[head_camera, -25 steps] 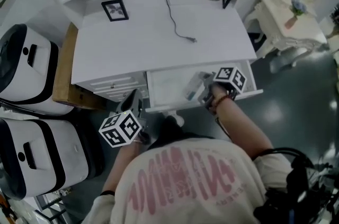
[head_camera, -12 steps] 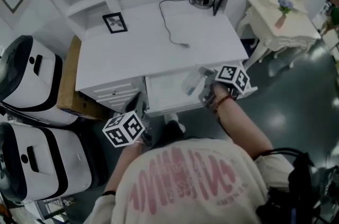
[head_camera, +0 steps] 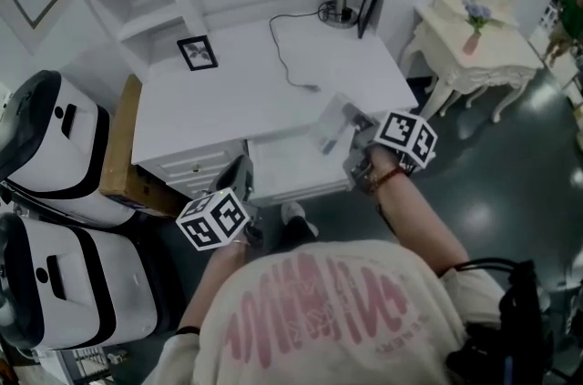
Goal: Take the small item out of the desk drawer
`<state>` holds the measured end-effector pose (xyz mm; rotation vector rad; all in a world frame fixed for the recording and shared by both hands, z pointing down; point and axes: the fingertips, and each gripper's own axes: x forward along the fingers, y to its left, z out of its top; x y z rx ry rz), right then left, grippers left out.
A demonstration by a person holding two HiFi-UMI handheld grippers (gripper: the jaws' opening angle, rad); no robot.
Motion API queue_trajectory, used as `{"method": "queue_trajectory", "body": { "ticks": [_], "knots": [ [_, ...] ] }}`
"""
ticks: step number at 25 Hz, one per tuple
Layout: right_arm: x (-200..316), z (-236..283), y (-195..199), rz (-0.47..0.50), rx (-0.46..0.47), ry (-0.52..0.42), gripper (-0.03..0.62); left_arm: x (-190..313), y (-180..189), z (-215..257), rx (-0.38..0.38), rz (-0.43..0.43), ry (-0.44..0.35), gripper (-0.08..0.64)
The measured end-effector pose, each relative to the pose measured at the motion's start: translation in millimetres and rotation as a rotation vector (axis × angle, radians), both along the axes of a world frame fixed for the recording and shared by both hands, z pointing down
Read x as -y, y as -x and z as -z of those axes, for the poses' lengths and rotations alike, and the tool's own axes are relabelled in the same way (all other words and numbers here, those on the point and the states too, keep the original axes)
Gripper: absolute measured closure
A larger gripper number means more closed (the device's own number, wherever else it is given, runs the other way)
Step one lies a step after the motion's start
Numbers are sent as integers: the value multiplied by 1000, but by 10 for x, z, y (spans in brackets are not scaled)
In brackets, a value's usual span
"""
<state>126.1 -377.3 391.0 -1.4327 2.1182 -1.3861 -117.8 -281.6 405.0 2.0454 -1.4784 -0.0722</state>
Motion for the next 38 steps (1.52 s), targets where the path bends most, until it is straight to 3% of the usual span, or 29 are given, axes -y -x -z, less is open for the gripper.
{"method": "queue_trajectory", "body": {
  "ticks": [12,23,38],
  "knots": [
    [-82,477,118,46,-184,-182,486,43,-164,84,-1,-33,-10,531],
    [-61,384,168,94,-250,-199,486,218,-269,47,3,-58,-8,531],
    [-5,-50,241,177,-327,-136,485,341,-343,-160,4,-73,42,531]
  ]
}}
